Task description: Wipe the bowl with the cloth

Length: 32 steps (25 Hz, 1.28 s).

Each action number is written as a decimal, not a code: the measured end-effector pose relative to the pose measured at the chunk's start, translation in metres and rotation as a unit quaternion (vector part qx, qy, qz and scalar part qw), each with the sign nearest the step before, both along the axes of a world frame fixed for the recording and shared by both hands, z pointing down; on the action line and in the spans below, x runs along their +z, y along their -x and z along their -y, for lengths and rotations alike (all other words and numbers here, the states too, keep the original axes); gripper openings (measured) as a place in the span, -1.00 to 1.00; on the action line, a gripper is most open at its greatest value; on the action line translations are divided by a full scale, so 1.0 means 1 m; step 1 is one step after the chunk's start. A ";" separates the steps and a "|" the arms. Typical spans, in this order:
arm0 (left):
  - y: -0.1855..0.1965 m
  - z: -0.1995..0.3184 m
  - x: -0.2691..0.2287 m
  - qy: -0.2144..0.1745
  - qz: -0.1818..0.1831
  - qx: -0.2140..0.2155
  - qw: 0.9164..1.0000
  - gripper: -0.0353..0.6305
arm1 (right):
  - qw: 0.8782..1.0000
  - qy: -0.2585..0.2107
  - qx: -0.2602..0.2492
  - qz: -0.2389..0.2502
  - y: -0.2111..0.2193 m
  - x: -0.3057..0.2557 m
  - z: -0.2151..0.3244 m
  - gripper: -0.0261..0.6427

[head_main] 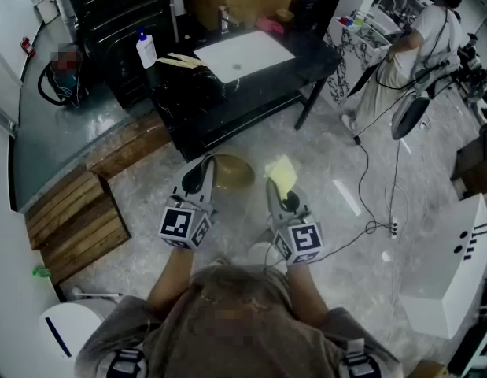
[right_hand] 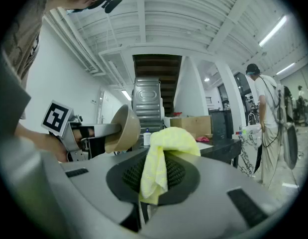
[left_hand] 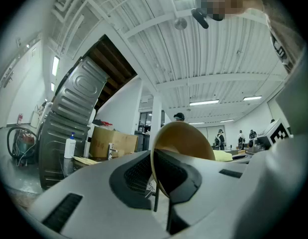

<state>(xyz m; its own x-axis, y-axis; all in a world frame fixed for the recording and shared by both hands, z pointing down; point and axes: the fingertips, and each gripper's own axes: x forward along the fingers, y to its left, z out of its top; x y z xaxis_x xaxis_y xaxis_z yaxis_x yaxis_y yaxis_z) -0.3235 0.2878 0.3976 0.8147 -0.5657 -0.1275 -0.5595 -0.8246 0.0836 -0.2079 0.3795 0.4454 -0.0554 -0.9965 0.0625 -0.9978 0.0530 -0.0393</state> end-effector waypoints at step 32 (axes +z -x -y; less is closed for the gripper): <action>-0.123 0.132 0.013 0.034 0.032 0.009 0.999 -0.84 | 0.998 -0.023 -0.040 0.030 -0.120 -0.011 0.132 -0.87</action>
<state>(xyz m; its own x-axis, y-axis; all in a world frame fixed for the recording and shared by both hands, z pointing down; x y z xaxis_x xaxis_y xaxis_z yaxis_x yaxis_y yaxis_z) -0.2009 0.1561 0.4108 0.8296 -0.5572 -0.0368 -0.5513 -0.8278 0.1040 -0.0881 0.2478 0.4349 -0.1371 -0.9905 0.0106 -0.9863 0.1355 -0.0944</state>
